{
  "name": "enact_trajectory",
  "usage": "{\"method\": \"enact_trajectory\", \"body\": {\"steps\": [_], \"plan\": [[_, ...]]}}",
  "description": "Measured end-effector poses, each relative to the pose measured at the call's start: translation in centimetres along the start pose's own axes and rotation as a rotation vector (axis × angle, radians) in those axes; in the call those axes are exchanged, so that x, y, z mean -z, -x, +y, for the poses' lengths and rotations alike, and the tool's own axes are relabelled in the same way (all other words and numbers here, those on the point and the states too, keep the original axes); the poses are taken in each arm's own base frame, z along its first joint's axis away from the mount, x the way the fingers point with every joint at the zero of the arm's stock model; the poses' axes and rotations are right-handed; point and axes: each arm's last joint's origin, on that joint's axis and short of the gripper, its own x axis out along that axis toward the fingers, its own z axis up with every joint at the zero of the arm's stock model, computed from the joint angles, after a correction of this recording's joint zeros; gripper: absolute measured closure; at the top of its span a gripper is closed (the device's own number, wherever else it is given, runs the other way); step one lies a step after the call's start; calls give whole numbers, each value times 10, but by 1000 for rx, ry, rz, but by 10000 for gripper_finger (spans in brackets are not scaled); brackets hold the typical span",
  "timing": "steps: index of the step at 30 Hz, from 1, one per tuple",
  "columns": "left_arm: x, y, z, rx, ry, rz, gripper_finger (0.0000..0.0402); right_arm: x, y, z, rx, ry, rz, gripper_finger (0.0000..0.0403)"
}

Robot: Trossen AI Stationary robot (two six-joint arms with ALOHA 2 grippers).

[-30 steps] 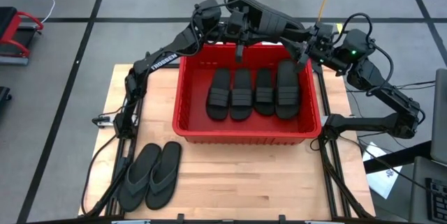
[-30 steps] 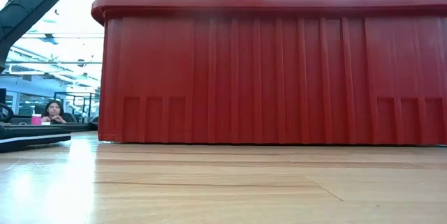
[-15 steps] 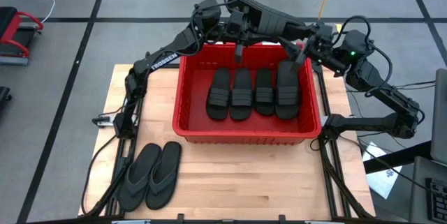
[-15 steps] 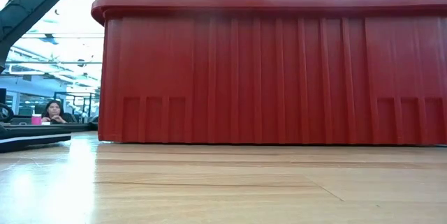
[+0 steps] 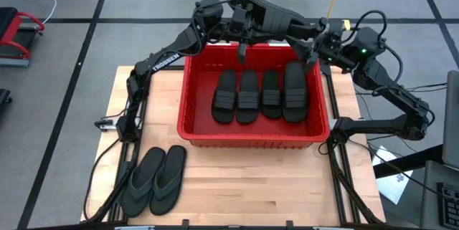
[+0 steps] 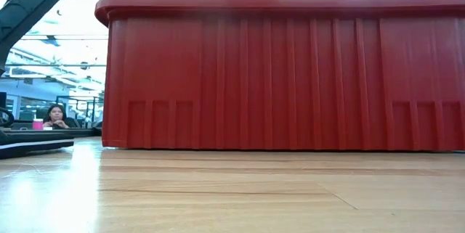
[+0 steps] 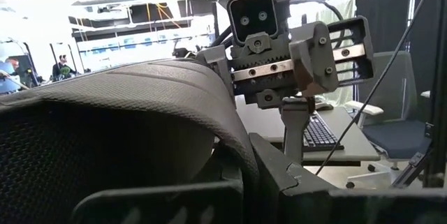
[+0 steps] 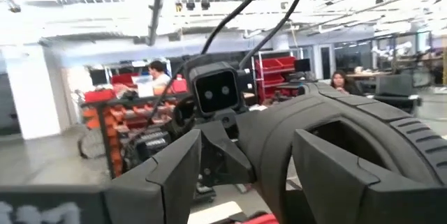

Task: Pick and place slides into bin
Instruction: Put the black slide into the red bin

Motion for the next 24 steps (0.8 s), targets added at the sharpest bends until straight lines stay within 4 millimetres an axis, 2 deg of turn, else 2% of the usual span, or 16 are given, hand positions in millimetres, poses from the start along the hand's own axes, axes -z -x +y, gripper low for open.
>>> {"method": "enact_trajectory", "body": {"steps": [10, 19, 24], "plan": [[-9, 7, -2, -13, -27, 3, 401, 6, -5, -2, -6, -60, 36, 187], [-27, 34, 6, -21, -44, 21, 401, -8, 14, 4, 7, 1, -14, 186], [-29, 35, 4, -21, -46, 18, 401, -6, 15, 4, 15, -24, 8, 186]]}}
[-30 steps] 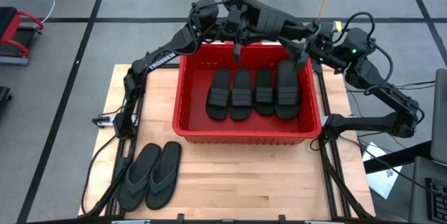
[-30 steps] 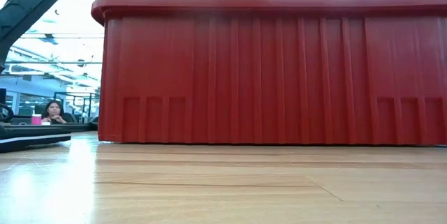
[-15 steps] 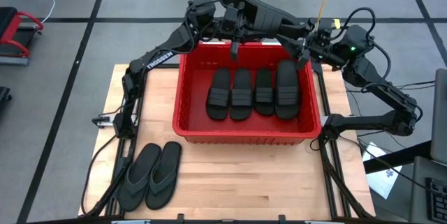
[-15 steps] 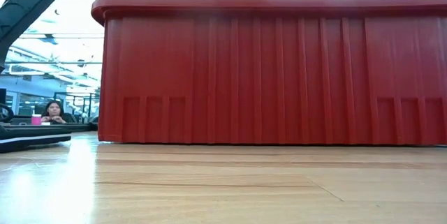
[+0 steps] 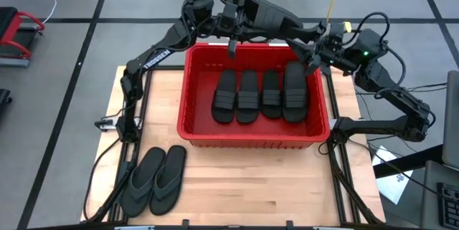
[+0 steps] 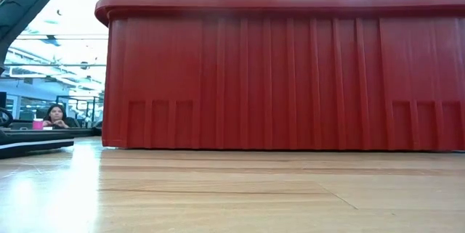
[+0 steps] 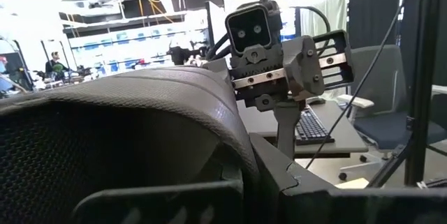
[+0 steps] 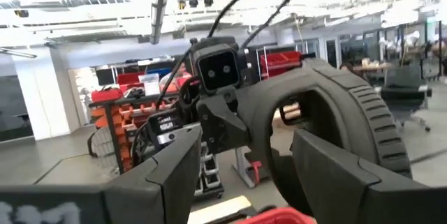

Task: Pick and place slides into bin
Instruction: Put the black slide into the red bin

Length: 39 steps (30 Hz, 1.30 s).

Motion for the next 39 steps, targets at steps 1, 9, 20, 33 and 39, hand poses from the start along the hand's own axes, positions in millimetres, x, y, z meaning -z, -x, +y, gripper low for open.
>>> {"method": "enact_trajectory", "body": {"steps": [1, 9, 20, 33, 39], "plan": [[0, 0, 0, -1, -1, 2, 401, 2, -1, 0, -5, -8, 14, 186], [-1, 3, 4, -32, -8, -6, 401, 10, -13, 1, -36, -4, 49, 186], [4, 17, 18, -82, 57, 48, 401, -10, 1, 7, -17, 64, -1, 186], [-11, 19, 21, -141, 35, -81, 401, 7, -22, 6, -46, 36, 89, 186], [-11, 10, 11, -130, 29, -76, 401, 10, -34, 13, 12, 192, 35, 186]]}}
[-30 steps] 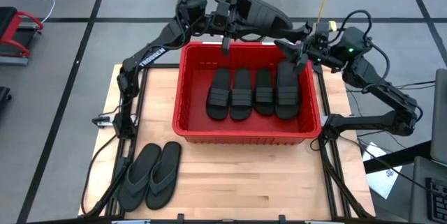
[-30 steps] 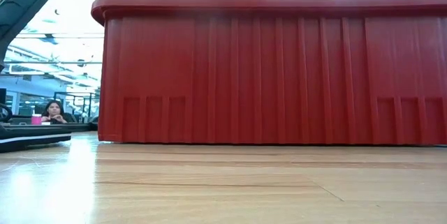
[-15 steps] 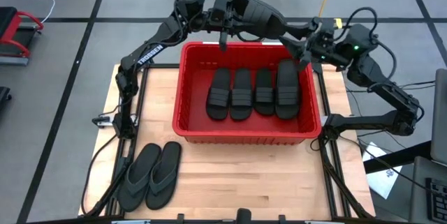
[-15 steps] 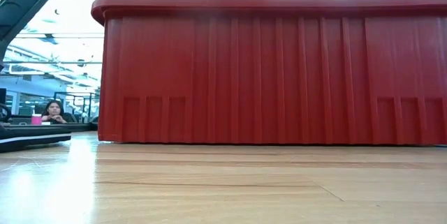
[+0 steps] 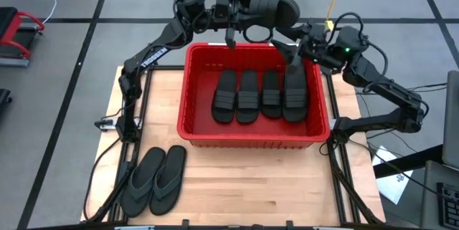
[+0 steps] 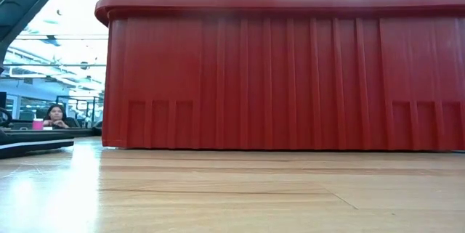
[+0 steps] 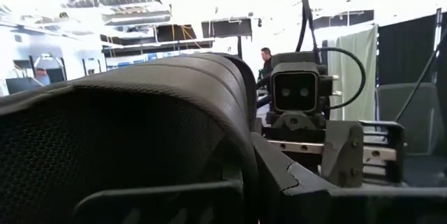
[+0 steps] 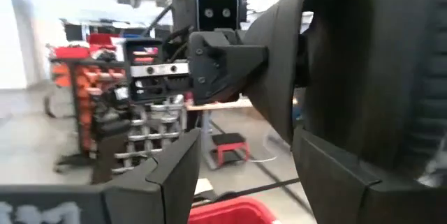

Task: Pick and place slides into bin
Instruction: Put the black slide into the red bin

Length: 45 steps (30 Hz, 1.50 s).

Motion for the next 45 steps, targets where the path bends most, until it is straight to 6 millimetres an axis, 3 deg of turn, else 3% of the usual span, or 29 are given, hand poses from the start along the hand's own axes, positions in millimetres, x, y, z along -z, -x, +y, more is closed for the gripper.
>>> {"method": "enact_trajectory", "body": {"steps": [15, 20, 32, 39, 45], "plan": [[10, -5, -4, 46, 56, 57, 401, 8, -2, 24, 173, 547, 139, 186], [16, -7, -2, 58, 65, 65, 401, 5, -6, 31, 210, 552, 98, 187], [22, -17, -11, 88, 85, 72, 401, 14, -17, 17, 303, 504, 152, 224], [23, -18, -14, 102, 111, 81, 401, 13, -17, 15, 250, 496, 125, 275], [22, -18, -15, 140, 120, 84, 401, 13, -17, 17, 173, 490, 105, 384]]}}
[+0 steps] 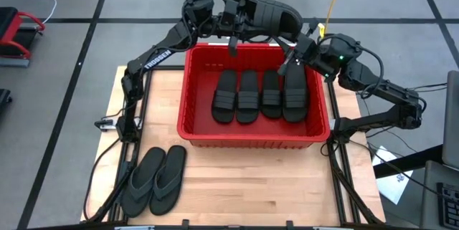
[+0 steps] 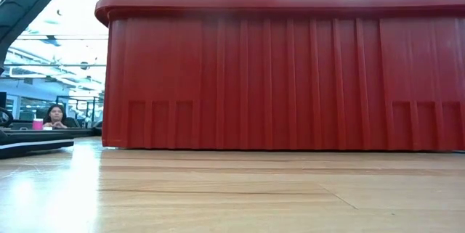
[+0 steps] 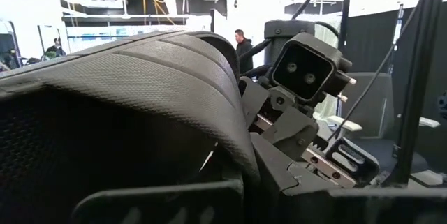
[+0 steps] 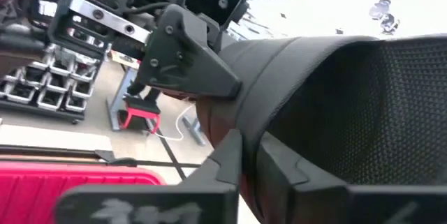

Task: Pick and place slides into bin
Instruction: Put the black slide into the red bin

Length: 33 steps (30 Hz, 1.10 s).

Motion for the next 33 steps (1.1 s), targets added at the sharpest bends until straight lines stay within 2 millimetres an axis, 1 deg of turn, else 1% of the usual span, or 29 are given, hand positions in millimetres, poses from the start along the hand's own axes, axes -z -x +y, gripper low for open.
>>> {"method": "enact_trajectory", "body": {"steps": [1, 6, 10, 14, 17, 22, 26, 29, 31, 33], "plan": [[0, 0, 0, 3, -2, 0, 401, 0, 0, 0, -1, -2, -1, 391], [1, 0, 0, -13, 7, 8, 400, 1, 4, 0, -11, -45, 24, 398], [2, 3, 4, -71, 39, 27, 383, -3, 14, -6, 11, -86, 33, 399], [4, 11, 13, -86, 67, 35, 352, -9, 24, -14, 30, -74, 97, 400], [-1, 17, 15, -62, 44, 24, 324, -17, 31, -21, 61, -48, 117, 401], [-5, 25, 19, -47, 35, 19, 275, -25, 36, -30, 127, -29, 128, 401], [-4, 29, 23, -55, 37, 27, 239, -30, 42, -35, 127, -33, 160, 402], [-4, 40, 26, -50, 34, 71, 221, -36, 48, -39, 121, -84, 165, 402], [-4, 49, 24, -63, 21, 135, 217, -41, 52, -44, 130, -147, 162, 402], [-3, 63, 18, -84, -3, 231, 220, -47, 59, -50, 160, -194, 160, 402]]}}
